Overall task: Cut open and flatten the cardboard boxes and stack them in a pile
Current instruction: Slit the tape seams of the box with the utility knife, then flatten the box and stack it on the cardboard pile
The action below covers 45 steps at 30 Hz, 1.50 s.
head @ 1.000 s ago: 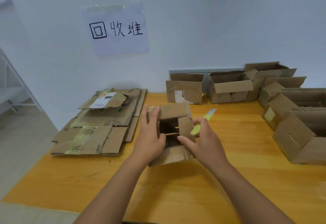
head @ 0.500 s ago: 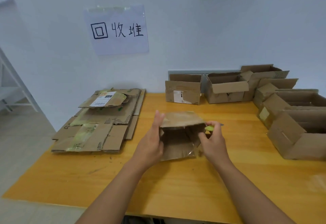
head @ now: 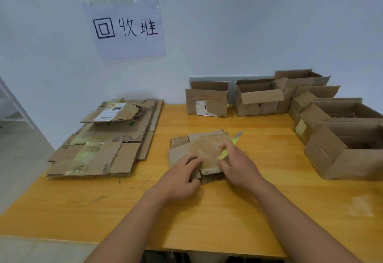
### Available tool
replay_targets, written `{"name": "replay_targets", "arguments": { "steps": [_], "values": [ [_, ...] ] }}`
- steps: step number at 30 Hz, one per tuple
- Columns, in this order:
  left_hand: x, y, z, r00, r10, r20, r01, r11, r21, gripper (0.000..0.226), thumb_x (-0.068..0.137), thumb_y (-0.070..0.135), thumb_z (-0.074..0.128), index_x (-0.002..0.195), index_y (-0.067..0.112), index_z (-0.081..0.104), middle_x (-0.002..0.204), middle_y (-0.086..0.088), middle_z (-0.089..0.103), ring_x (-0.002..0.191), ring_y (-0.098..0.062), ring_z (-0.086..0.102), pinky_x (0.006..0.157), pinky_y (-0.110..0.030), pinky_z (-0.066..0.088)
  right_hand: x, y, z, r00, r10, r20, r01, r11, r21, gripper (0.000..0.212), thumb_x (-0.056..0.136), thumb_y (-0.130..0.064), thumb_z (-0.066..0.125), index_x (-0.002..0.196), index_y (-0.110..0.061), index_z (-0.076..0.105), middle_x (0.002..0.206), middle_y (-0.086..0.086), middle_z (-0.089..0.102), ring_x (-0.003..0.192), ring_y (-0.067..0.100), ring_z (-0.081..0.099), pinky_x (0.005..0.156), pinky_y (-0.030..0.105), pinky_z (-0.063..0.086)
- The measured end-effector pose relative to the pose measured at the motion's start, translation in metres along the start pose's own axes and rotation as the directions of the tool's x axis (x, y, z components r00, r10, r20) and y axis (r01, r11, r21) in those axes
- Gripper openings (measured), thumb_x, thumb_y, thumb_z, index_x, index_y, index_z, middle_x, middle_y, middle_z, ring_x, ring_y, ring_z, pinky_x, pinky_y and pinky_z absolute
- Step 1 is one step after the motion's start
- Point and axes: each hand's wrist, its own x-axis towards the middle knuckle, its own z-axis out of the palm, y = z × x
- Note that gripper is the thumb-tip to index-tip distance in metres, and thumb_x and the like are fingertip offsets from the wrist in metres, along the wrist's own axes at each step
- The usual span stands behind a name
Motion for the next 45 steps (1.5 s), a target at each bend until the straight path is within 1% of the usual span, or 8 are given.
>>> {"name": "replay_targets", "arguments": {
  "steps": [10,14,18,21,27,33,38,45],
  "values": [
    [0.033,-0.002,0.007,0.987,-0.132,-0.090,0.138,0.988,0.064,0.042,0.103,0.049,0.034,0.137,0.031,0.052,0.146,0.005,0.042,0.139,-0.019,0.030,0.113,-0.034,0.025,-0.002,0.014,0.021,0.996,-0.003,0.095,0.019,0.986,-0.163,0.033,0.097,-0.046,0.050,0.121,-0.027,0.036,0.096,-0.003,0.056,0.089,0.019,0.051,0.065,0.031,0.035],
    [0.045,-0.007,0.023,0.962,-0.271,0.027,0.263,0.950,0.171,0.054,0.100,0.062,0.019,0.152,0.045,0.021,0.166,0.002,0.000,0.152,-0.026,-0.008,0.121,-0.047,-0.005,-0.005,0.017,0.001,0.963,0.052,0.266,-0.080,0.992,0.096,0.054,0.097,-0.054,0.050,0.142,-0.028,0.034,0.124,-0.012,0.046,0.114,0.014,0.048,0.086,0.029,0.038],
    [0.047,-0.005,0.024,0.950,-0.309,0.048,0.293,0.932,0.212,0.056,0.099,0.065,0.014,0.152,0.048,0.014,0.166,0.003,-0.003,0.152,-0.025,-0.007,0.122,-0.046,-0.004,-0.005,0.029,-0.023,0.981,0.188,0.037,-0.189,0.912,0.365,0.038,0.107,-0.029,0.035,0.142,-0.026,0.047,0.132,0.000,0.059,0.114,0.012,0.053,0.089,0.025,0.038],
    [0.049,0.003,0.016,0.936,-0.348,0.049,0.321,0.902,0.289,0.058,0.098,0.067,0.014,0.152,0.047,0.016,0.166,0.001,0.006,0.151,-0.029,0.005,0.121,-0.047,0.007,-0.003,0.042,-0.036,0.952,0.301,0.051,-0.303,0.911,0.280,0.048,0.106,-0.017,0.034,0.151,-0.034,0.030,0.116,0.008,0.062,0.084,0.016,0.058,0.070,0.031,0.045],
    [0.053,0.028,0.010,0.917,-0.398,0.015,0.344,0.810,0.474,0.062,0.098,0.066,0.013,0.154,0.038,0.020,0.156,-0.011,0.029,0.139,-0.037,0.031,0.108,-0.048,0.030,-0.005,0.055,-0.037,0.895,0.432,0.113,-0.414,0.897,-0.156,0.043,0.105,-0.036,0.038,0.145,-0.022,0.027,0.102,0.009,0.061,0.086,0.027,0.057,0.072,0.040,0.047],
    [0.041,0.003,0.018,0.943,-0.333,0.023,0.304,0.885,0.353,0.060,0.097,0.069,0.011,0.153,0.048,0.012,0.163,-0.006,0.013,0.148,-0.034,0.008,0.121,-0.049,0.008,-0.008,0.045,-0.037,0.933,0.347,-0.091,-0.352,0.833,-0.428,0.040,0.105,-0.041,0.035,0.137,-0.020,0.046,0.115,0.004,0.061,0.105,0.027,0.057,0.076,0.037,0.046],
    [0.043,-0.010,0.017,0.960,-0.274,0.058,0.246,0.924,0.292,0.060,0.096,0.069,0.015,0.153,0.050,0.010,0.166,0.000,-0.001,0.152,-0.025,-0.008,0.122,-0.046,-0.005,0.013,0.012,-0.004,0.993,0.064,0.096,-0.033,0.955,-0.295,0.050,0.105,-0.045,0.031,0.149,-0.023,0.035,0.159,0.003,0.029,0.149,0.027,0.017,0.120,0.043,0.020],
    [0.037,-0.058,-0.012,0.981,-0.158,0.112,0.136,0.974,0.183,0.051,0.103,0.049,0.033,0.153,0.042,0.023,0.166,0.002,0.002,0.152,-0.015,-0.006,0.121,-0.037,-0.007,0.028,-0.001,0.036,0.929,0.089,0.358,0.037,0.944,-0.329,0.065,0.102,-0.058,0.017,0.159,-0.029,0.003,0.166,0.001,-0.015,0.151,0.026,-0.018,0.123,0.049,-0.002]
  ]
}}
